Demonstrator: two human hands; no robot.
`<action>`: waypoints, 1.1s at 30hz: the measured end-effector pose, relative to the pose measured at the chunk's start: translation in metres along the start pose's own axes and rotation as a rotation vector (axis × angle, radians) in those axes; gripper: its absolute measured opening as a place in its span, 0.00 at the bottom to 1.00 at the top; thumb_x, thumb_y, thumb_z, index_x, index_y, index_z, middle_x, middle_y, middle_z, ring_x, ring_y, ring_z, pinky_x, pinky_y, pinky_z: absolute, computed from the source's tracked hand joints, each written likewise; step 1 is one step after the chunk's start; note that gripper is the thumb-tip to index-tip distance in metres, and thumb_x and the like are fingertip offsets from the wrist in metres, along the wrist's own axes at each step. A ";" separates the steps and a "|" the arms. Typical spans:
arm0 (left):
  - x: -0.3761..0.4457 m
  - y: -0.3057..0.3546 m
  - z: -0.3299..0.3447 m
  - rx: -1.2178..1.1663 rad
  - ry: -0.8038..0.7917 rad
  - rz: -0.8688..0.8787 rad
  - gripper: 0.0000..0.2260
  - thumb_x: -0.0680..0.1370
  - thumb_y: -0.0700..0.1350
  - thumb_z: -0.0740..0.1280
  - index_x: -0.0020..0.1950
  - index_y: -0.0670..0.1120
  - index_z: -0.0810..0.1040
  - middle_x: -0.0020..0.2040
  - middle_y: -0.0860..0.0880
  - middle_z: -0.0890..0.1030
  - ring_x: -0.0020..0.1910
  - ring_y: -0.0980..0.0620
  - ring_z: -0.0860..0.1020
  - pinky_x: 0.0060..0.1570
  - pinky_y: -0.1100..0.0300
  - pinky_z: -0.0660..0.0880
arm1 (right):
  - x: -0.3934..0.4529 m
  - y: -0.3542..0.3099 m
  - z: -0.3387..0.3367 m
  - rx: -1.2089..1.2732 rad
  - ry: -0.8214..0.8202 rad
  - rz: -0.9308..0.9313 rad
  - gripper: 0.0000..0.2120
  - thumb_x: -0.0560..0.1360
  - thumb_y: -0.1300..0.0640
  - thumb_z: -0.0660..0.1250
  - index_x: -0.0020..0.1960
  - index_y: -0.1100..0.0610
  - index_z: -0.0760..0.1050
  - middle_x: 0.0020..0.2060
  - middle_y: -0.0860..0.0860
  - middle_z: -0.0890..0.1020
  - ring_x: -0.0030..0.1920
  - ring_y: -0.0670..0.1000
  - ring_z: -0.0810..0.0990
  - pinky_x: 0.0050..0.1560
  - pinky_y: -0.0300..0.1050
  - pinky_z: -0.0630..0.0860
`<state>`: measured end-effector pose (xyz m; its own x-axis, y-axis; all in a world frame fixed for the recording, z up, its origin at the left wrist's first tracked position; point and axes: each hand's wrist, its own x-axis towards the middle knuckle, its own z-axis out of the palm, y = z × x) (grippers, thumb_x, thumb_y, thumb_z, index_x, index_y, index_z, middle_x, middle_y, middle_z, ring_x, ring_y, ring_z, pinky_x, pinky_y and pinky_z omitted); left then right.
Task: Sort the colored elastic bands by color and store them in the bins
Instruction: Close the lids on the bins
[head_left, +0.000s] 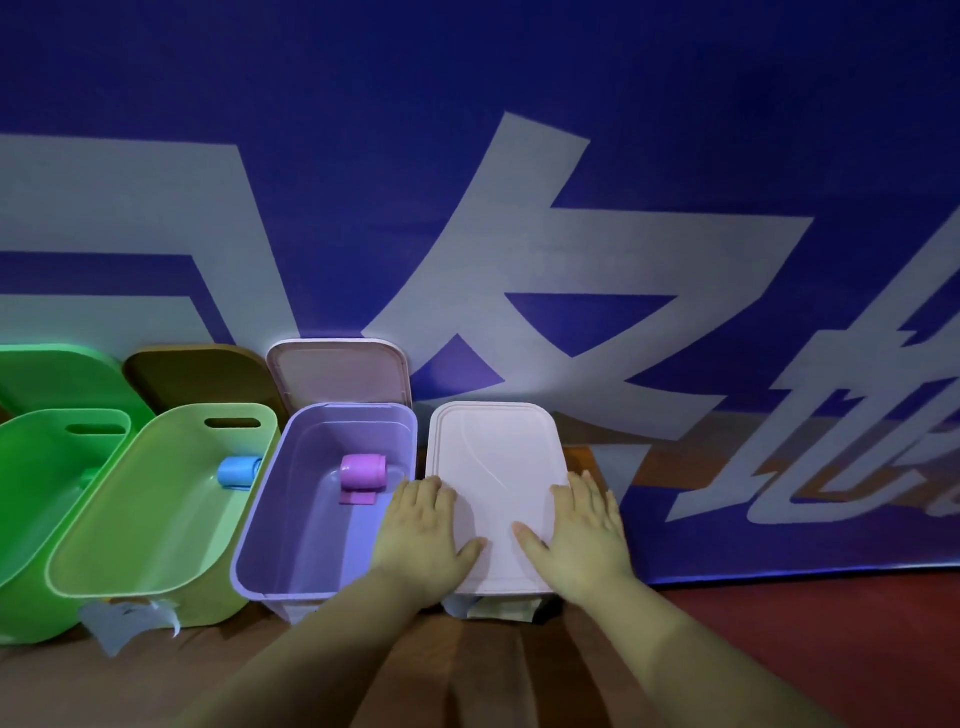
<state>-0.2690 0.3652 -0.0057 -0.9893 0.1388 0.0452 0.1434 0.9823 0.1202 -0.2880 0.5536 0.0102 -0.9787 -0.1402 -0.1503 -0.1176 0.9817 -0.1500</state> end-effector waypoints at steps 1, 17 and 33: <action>0.007 -0.001 -0.003 -0.013 0.058 0.002 0.25 0.67 0.62 0.56 0.42 0.42 0.79 0.41 0.44 0.78 0.39 0.42 0.78 0.47 0.50 0.73 | 0.007 -0.001 -0.003 0.011 0.033 -0.002 0.36 0.74 0.32 0.45 0.73 0.55 0.56 0.76 0.53 0.52 0.77 0.54 0.46 0.75 0.52 0.41; 0.096 -0.014 0.018 0.018 -0.074 0.001 0.43 0.79 0.62 0.33 0.65 0.33 0.73 0.67 0.39 0.72 0.64 0.42 0.75 0.71 0.55 0.48 | 0.099 -0.003 0.003 -0.016 -0.018 -0.149 0.62 0.49 0.25 0.14 0.76 0.56 0.34 0.76 0.53 0.36 0.76 0.52 0.35 0.70 0.45 0.33; 0.093 -0.011 0.028 0.041 -0.088 -0.010 0.34 0.81 0.58 0.40 0.60 0.37 0.79 0.61 0.40 0.79 0.59 0.42 0.78 0.70 0.56 0.47 | 0.096 -0.004 0.007 -0.111 0.060 -0.095 0.38 0.77 0.37 0.36 0.67 0.58 0.73 0.68 0.59 0.72 0.67 0.60 0.71 0.72 0.58 0.57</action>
<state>-0.3638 0.3709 -0.0304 -0.9895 0.1378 -0.0437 0.1341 0.9878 0.0797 -0.3799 0.5358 -0.0101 -0.9702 -0.2284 -0.0812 -0.2248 0.9731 -0.0512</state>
